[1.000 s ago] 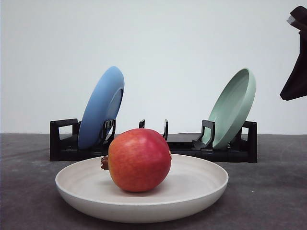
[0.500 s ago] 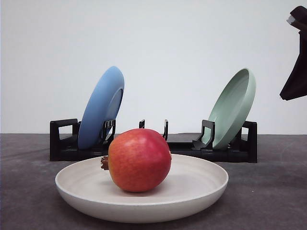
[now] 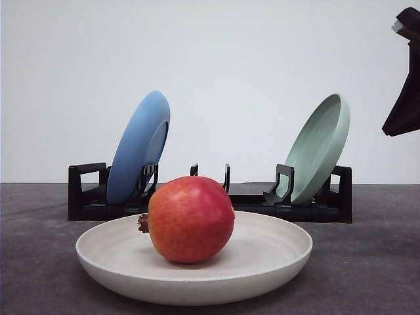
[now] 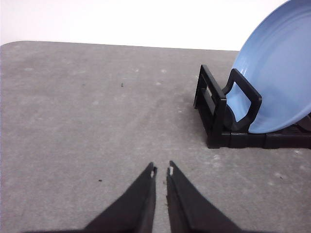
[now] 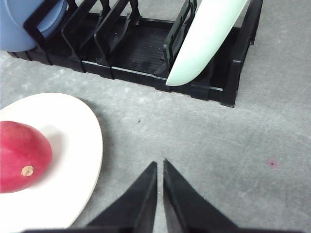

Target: Place pomegranate in white plate

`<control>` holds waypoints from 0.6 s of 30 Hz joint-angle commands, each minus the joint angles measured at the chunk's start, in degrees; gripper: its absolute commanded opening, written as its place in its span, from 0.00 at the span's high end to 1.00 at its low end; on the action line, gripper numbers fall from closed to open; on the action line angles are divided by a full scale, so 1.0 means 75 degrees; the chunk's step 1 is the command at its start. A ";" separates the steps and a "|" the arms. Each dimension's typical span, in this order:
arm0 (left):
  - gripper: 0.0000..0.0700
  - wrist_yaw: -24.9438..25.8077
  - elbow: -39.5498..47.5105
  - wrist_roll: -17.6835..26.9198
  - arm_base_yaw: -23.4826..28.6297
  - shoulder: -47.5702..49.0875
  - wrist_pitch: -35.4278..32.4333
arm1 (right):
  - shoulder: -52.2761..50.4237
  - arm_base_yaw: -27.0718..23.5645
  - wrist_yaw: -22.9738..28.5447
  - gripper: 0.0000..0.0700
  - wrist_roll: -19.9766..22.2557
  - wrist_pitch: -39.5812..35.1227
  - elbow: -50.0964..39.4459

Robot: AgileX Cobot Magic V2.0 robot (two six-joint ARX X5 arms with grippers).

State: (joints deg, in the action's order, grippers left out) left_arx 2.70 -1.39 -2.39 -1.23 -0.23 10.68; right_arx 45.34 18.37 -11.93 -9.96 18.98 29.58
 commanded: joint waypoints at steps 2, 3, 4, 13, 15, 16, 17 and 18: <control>0.97 -0.0050 0.0090 0.0084 0.0020 0.0006 -0.0003 | 0.0032 0.0032 -0.0002 0.98 -0.0044 -0.0082 0.0026; 0.97 -0.0050 0.0090 0.0084 0.0020 0.0006 -0.0003 | 0.0032 0.0032 -0.0002 0.98 -0.0044 -0.0082 0.0026; 0.97 -0.0050 0.0090 0.0084 0.0020 0.0006 -0.0003 | 0.0032 0.0032 -0.0002 0.98 -0.0044 -0.0082 0.0026; 0.97 -0.0050 0.0090 0.0084 0.0020 0.0006 -0.0003 | 0.0030 0.0033 -0.0002 0.98 -0.0044 -0.0082 0.0026; 0.97 -0.0050 0.0090 0.0082 0.0020 0.0006 -0.0003 | -0.0059 0.0032 0.0018 0.98 0.0062 -0.0049 0.0026; 0.97 -0.0050 0.0090 0.0082 0.0020 0.0006 -0.0003 | -0.0178 0.0028 0.0099 0.98 0.0311 -0.0009 0.0026; 0.97 -0.0050 0.0090 0.0083 0.0020 0.0006 -0.0003 | -0.0321 0.0024 0.0284 0.98 0.0766 0.0025 0.0026; 0.97 -0.0050 0.0090 0.0084 0.0020 0.0006 -0.0003 | -0.0471 0.0019 0.0488 0.98 0.0995 0.0056 0.0011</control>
State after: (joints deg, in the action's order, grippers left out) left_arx 2.70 -1.39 -2.37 -1.23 -0.23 10.68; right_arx 42.44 18.36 -9.28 -7.04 19.82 29.56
